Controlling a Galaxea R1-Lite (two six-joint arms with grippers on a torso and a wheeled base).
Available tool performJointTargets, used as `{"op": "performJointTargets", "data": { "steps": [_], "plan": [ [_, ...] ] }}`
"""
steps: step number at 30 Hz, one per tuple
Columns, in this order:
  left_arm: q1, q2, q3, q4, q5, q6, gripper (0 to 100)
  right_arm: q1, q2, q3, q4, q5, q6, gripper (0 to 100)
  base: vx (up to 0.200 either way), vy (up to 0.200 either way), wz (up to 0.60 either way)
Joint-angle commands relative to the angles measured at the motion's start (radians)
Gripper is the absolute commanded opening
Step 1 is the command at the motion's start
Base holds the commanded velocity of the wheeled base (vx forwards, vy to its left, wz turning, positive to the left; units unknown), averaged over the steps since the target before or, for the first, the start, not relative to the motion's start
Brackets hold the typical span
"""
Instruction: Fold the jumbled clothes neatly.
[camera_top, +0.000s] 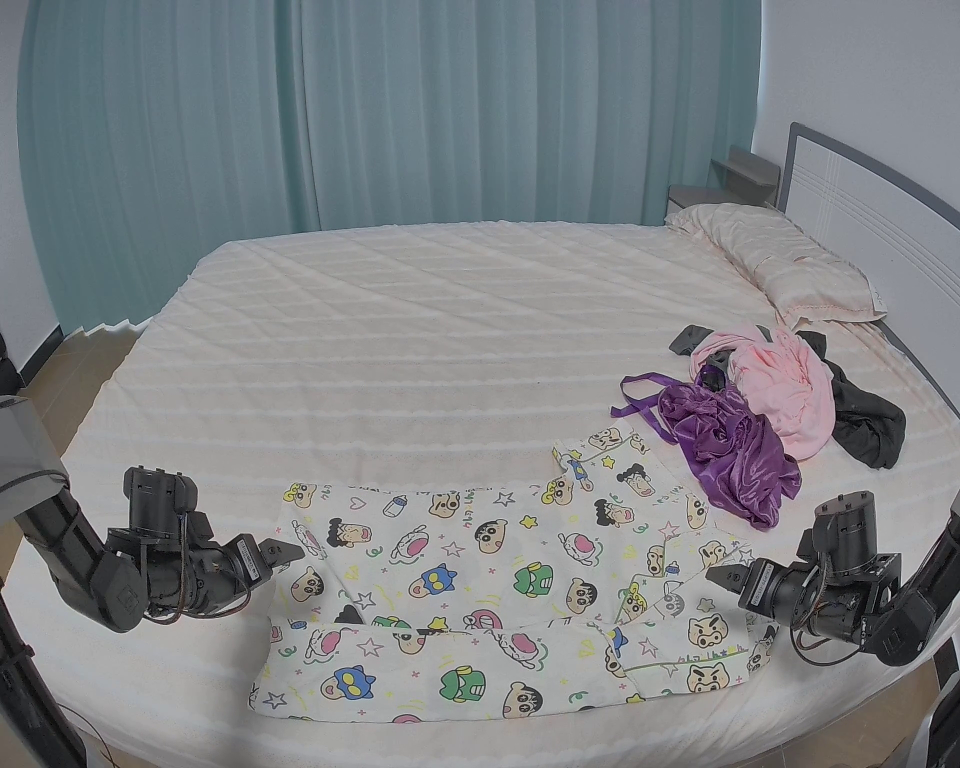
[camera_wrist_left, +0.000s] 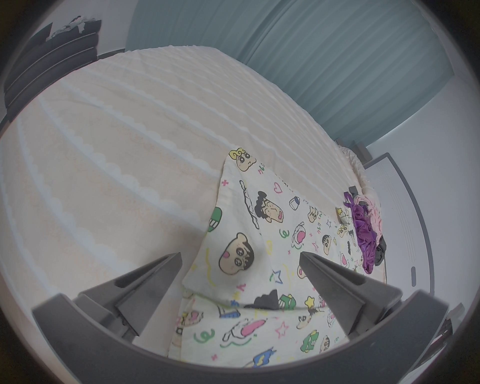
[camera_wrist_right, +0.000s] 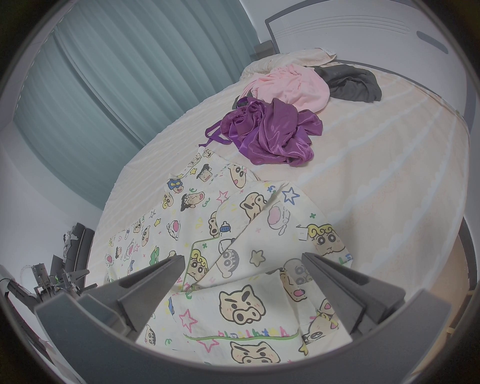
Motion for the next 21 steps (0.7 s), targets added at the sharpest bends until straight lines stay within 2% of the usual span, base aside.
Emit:
{"op": "performJointTargets", "data": {
  "steps": [1,7,13,18,19,21],
  "plan": [
    [0.002,0.117,-0.020,-0.059,0.001,0.004,100,0.002,0.003,0.002,-0.002,0.002,0.000,100,0.000,0.000,0.00],
    [0.020,0.191,-0.027,-0.091,-0.004,0.102,100,0.002,0.008,0.002,-0.002,0.006,0.000,100,0.000,0.000,0.00],
    [0.033,0.226,-0.049,-0.102,-0.010,0.107,100,0.002,0.025,0.002,-0.002,0.016,0.000,100,0.000,0.000,0.00],
    [0.045,0.226,-0.057,-0.102,-0.057,0.103,100,0.002,0.029,0.002,-0.004,0.016,0.000,100,0.000,0.000,0.00],
    [0.045,0.226,-0.058,-0.102,-0.060,0.102,0,0.002,0.031,0.002,-0.004,0.016,0.000,100,0.000,0.000,0.00],
    [0.045,0.229,-0.060,-0.102,-0.060,0.102,0,0.002,0.031,0.002,-0.004,0.016,0.000,100,0.000,0.000,0.00]
  ]
}}
